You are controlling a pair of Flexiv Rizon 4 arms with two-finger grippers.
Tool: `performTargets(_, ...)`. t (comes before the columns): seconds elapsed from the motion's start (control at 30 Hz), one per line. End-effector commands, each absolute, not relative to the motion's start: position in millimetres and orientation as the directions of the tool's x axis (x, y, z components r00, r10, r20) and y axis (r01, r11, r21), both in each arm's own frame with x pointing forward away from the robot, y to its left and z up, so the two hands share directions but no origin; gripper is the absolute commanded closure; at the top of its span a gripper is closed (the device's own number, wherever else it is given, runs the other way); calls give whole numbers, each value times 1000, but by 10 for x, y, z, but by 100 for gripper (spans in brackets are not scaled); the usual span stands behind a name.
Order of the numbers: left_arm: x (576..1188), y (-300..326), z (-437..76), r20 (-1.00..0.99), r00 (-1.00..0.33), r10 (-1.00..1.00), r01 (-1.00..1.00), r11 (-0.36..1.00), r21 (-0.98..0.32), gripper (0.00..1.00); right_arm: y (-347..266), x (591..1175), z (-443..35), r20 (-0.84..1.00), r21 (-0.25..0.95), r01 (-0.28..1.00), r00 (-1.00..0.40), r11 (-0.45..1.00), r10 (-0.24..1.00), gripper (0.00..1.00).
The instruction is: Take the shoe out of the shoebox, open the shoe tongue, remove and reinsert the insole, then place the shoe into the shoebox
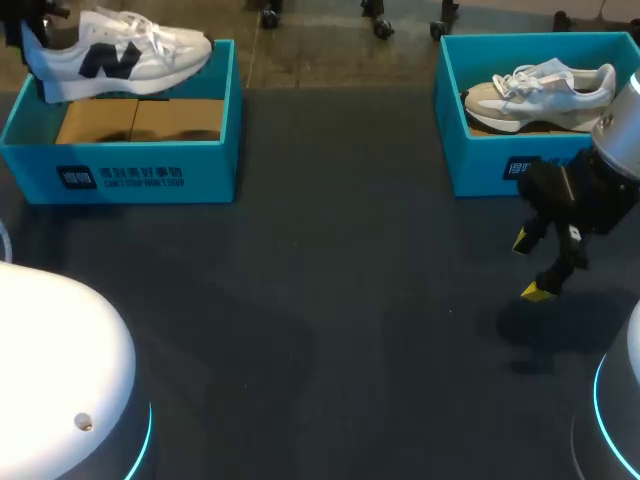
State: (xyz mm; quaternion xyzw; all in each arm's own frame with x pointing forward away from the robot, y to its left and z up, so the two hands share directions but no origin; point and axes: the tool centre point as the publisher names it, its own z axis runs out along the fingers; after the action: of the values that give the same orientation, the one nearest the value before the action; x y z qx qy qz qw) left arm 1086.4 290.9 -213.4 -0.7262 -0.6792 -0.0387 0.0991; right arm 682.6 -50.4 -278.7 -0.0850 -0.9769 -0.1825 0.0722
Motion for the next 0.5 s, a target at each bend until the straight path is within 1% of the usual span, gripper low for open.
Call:
performTargets(0.03,10910,2992,-2167,180,103,978,989,-82,-120,100,-505,6822,-2788,172,343,192,-975,919,140,0)
performTargets(0.3,10910,2992,-2167,180,103,978,989,-82,-120,100,-505,6822,-2788,172,343,192,-975,919,140,0)
performTargets(0.5,10976,2962,-2521,219,66,973,993,-43,-111,100,-505,6822,-2788,172,343,192,-975,919,140,0)
